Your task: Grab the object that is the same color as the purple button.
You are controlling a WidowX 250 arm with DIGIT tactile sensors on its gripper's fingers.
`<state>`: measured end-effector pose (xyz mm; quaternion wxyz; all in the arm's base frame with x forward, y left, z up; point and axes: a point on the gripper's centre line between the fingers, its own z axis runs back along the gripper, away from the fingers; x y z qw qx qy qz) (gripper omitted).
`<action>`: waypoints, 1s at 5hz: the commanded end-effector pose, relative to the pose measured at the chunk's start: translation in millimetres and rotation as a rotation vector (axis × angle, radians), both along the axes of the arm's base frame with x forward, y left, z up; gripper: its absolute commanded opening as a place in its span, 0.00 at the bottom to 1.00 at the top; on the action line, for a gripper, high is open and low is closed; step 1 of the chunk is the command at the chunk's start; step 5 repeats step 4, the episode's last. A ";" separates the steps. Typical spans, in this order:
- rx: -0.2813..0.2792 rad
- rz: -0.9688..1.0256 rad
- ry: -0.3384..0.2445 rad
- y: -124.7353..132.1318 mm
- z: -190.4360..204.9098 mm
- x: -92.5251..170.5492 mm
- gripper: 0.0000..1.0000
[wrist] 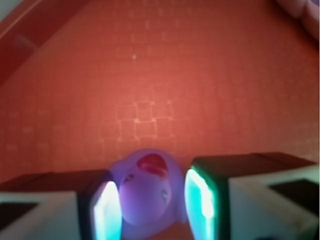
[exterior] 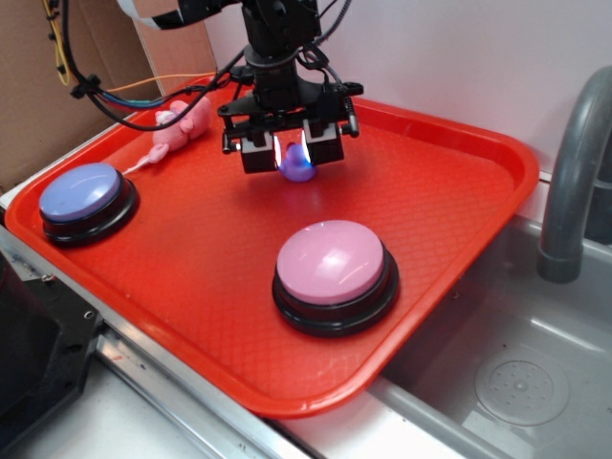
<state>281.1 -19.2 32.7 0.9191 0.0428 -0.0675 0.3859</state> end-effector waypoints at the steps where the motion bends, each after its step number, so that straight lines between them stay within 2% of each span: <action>1: 0.016 -0.416 -0.136 8.3 117.8 -22.3 0.00; 2: 0.096 -0.558 -0.093 13.5 158.6 -46.9 0.00; 3: 0.092 -0.651 -0.093 19.8 178.0 -71.3 0.00; 4: 0.048 -0.680 -0.094 21.5 190.4 -88.2 0.00; 5: 0.048 -0.680 -0.094 21.5 190.4 -88.2 0.00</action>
